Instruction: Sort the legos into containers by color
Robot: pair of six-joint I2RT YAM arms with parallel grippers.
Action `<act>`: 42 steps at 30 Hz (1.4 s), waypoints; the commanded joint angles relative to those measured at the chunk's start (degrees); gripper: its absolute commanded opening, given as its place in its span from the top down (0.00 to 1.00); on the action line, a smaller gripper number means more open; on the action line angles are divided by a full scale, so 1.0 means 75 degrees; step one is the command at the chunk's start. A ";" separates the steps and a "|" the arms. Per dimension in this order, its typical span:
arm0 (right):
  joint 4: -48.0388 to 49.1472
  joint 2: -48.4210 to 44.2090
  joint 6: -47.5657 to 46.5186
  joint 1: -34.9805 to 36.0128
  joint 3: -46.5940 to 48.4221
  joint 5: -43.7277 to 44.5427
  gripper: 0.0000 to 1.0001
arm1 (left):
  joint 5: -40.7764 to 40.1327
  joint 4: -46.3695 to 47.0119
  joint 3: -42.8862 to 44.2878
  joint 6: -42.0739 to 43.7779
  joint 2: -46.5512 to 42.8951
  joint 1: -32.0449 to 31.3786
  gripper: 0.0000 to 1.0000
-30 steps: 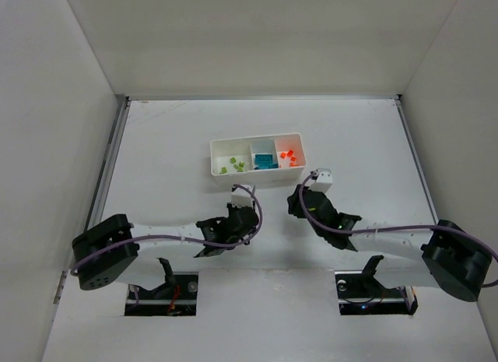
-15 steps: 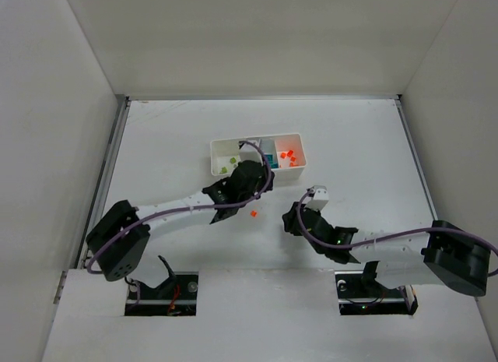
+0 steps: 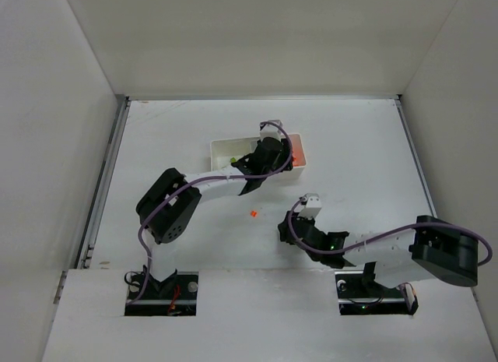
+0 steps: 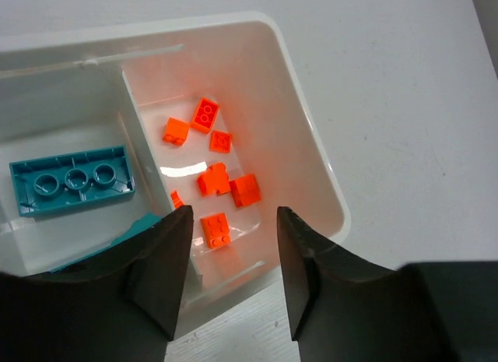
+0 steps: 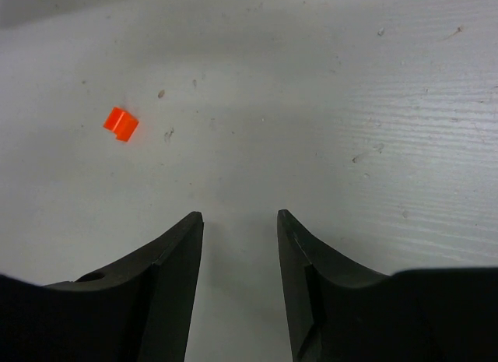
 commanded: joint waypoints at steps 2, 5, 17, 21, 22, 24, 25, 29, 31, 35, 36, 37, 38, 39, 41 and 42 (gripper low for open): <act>0.0094 0.0444 -0.0044 0.0178 0.0498 0.0216 0.51 | 0.0127 0.0291 0.0352 0.0086 -0.0306 0.0091 0.53; 0.0175 0.0796 -0.0103 0.0189 0.0732 0.0169 0.50 | 0.0115 0.0303 0.0095 0.0027 -0.0703 0.0290 0.52; 0.0340 0.2601 -0.1369 0.0189 0.2232 0.0110 0.50 | 0.0045 0.0807 -0.3009 -0.0606 -0.4206 0.1859 0.52; 0.0328 0.3058 -0.1509 0.0189 0.2782 0.0052 0.50 | -0.0363 0.0748 -0.4110 -0.0757 -0.5436 0.2363 0.52; 0.0305 0.3140 -0.1463 0.0201 0.2865 0.0040 0.50 | -0.0458 0.0702 -0.4310 -0.0828 -0.5637 0.2434 0.52; 0.0340 0.3281 -0.1392 0.0213 0.2982 0.0005 0.50 | -0.0517 0.0538 -0.4662 -0.0899 -0.6012 0.2563 0.52; 0.0340 0.3351 -0.1357 0.0213 0.3041 -0.0018 0.50 | -0.0517 0.0456 -0.4838 -0.0945 -0.6188 0.2599 0.52; 0.0293 0.3586 -0.1159 0.0213 0.3205 -0.0054 0.50 | -0.0517 0.0338 -0.5471 -0.0993 -0.6751 0.2622 0.52; 0.0304 0.3703 -0.1134 0.0213 0.3299 -0.0135 0.50 | -0.0517 0.0244 -0.5729 -0.0993 -0.6974 0.2634 0.52; 0.0293 0.3891 -0.1064 0.0201 0.3439 -0.0159 0.52 | -0.0494 0.0174 -0.6186 -0.0993 -0.7279 0.2634 0.52; 0.0293 0.3914 -0.1076 0.0201 0.3486 -0.0182 0.53 | -0.0494 0.0116 -0.6280 -0.0993 -0.7337 0.2611 0.52; 0.0281 0.3938 -0.1122 0.0201 0.3533 -0.0194 0.54 | -0.0529 0.0069 -0.6362 -0.1004 -0.7408 0.2599 0.52; 0.0270 0.3961 -0.1146 0.0201 0.3592 -0.0194 0.54 | -0.0552 0.0045 -0.6456 -0.1016 -0.7478 0.2587 0.52; 0.0235 0.3973 -0.1146 0.0213 0.3627 -0.0183 0.54 | -0.0553 0.0045 -0.6538 -0.1039 -0.7537 0.2587 0.52; 0.0188 0.4020 -0.1111 0.0213 0.3686 -0.0194 0.56 | -0.0518 -0.0048 -0.6632 -0.1063 -0.7665 0.2657 0.52; 0.0176 0.4078 -0.1146 0.0213 0.3721 -0.0194 0.56 | -0.0517 -0.0142 -0.6656 -0.1063 -0.7736 0.2669 0.52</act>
